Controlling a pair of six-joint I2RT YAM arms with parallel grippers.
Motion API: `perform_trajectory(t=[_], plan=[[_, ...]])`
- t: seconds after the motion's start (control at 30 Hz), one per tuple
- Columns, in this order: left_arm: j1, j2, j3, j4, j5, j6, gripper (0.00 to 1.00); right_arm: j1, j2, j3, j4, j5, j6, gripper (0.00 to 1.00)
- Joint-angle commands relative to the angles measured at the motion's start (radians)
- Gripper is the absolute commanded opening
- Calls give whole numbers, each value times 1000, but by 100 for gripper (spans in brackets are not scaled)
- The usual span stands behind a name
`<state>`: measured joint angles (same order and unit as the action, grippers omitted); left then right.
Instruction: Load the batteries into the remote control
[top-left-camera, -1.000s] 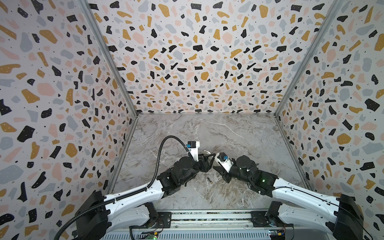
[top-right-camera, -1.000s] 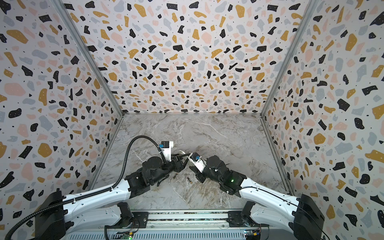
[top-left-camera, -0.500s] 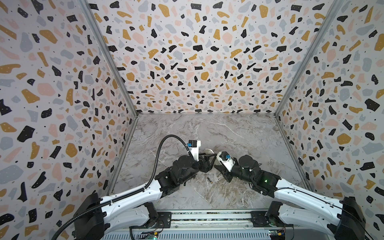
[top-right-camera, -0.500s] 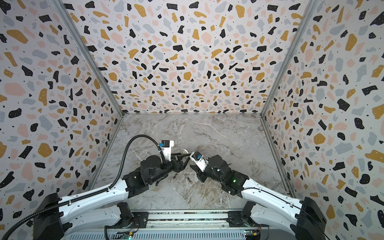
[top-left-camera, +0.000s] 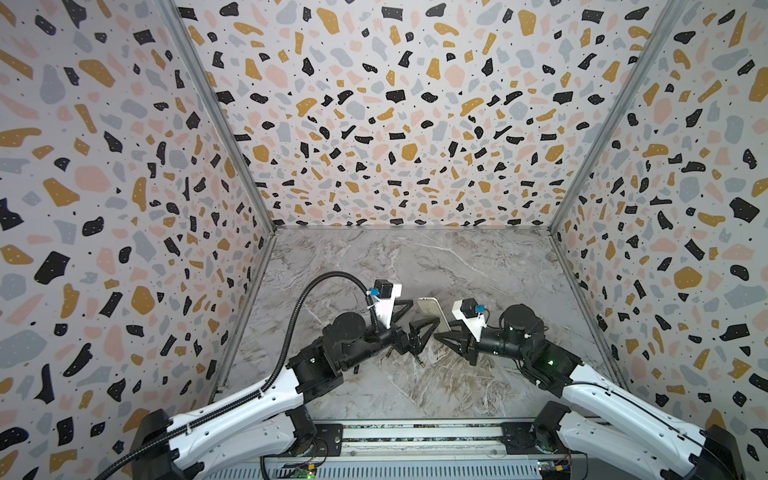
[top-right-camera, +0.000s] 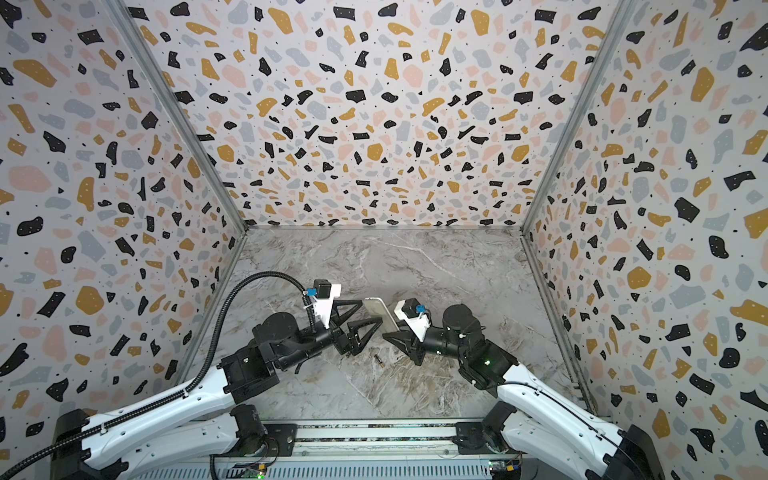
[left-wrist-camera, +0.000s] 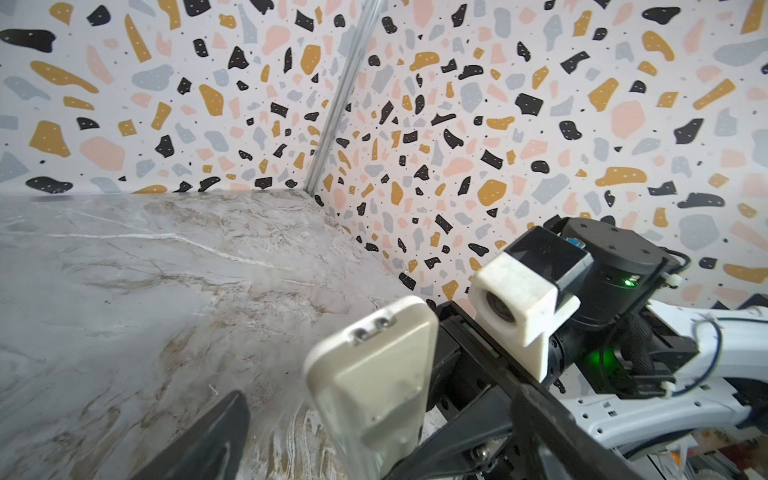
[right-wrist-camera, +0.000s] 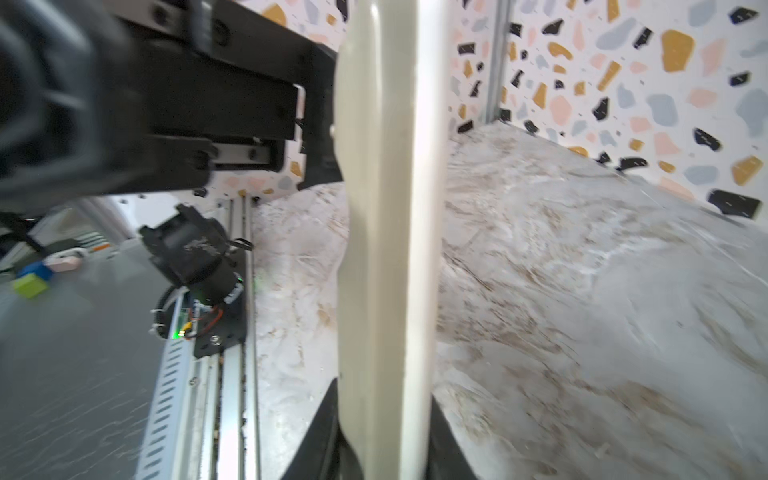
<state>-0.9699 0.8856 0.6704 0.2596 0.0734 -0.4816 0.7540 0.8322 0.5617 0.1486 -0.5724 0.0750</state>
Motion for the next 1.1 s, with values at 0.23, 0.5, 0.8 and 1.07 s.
perform_trajectory(t=[0.23, 0.5, 0.8, 1.07], plan=[[3, -56, 31, 73, 207, 76, 100, -24, -23, -14, 178, -307, 76, 4], [2, -64, 21, 100, 251, 73, 85, -24, -16, -21, 195, -357, 78, 4], [2, -38, 28, 139, 282, 63, 68, -24, -5, -16, 191, -405, 72, 4], [2, -19, 30, 141, 287, 57, 56, -24, -1, -17, 203, -422, 76, 4]])
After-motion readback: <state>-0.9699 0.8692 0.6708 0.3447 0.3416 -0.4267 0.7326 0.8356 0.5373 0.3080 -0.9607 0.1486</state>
